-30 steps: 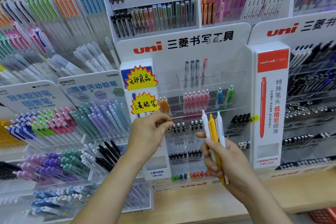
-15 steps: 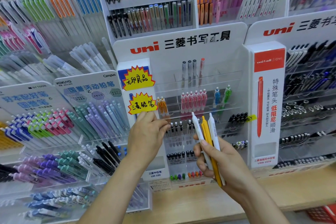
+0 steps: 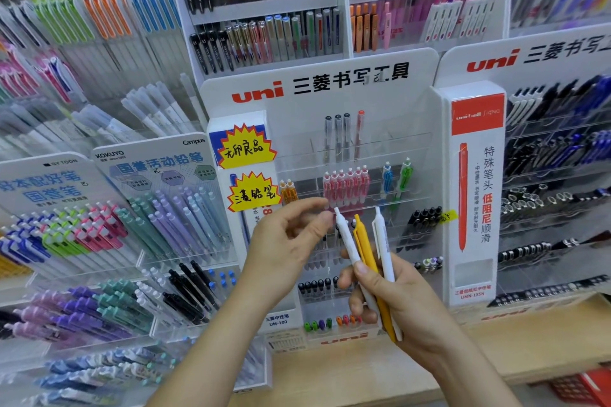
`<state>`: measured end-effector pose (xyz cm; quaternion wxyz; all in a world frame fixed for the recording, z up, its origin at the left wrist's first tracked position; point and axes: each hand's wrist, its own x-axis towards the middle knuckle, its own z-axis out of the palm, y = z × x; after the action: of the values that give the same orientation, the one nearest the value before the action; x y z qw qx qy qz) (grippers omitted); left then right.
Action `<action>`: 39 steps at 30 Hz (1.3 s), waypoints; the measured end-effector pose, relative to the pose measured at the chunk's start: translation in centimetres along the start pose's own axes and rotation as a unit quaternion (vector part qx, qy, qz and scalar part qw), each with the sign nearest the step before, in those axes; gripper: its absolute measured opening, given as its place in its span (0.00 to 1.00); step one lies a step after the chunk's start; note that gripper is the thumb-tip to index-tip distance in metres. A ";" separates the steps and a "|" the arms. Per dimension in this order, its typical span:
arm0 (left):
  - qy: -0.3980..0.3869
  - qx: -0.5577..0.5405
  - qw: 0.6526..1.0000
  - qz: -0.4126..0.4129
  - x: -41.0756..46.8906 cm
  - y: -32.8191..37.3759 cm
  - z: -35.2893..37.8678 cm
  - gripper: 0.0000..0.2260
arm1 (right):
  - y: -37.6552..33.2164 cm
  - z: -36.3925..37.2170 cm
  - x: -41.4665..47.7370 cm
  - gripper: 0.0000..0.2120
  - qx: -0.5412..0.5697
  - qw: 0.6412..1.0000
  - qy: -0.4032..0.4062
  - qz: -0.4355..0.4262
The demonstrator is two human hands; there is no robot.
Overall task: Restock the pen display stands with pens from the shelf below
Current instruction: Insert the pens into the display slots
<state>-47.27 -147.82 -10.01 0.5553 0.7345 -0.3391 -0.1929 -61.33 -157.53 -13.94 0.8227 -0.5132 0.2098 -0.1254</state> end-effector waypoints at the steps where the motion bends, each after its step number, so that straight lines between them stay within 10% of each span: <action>1: -0.023 -0.031 0.999 -0.013 -0.1 0.3 0.2 0.14 | 0.0 0.1 0.0 0.17 -0.003 1.000 -0.001 0.000; 18: 0.009 -0.258 0.966 -0.025 0.3 1.0 -0.5 0.09 | 0.5 -0.6 -1.0 0.10 -0.079 0.996 0.039 0.002; 25: -0.103 -0.035 0.994 -0.007 -1.2 0.8 0.6 0.06 | 0.7 -0.2 -1.6 0.07 -0.230 0.971 0.048 -0.035; 31: -0.121 -0.059 0.991 -0.022 -2.0 0.5 0.7 0.04 | 0.5 0.2 -2.5 0.07 -0.279 0.958 0.003 -0.063; 39: 0.019 -0.181 0.983 -0.031 -1.3 1.0 0.5 0.06 | 0.6 -2.6 -3.2 0.08 -0.032 0.998 0.054 -0.029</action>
<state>-48.77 -147.36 -9.31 0.6789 0.6356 -0.2654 -0.2545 -65.41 -158.01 -14.80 0.7895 -0.5373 0.2428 -0.1706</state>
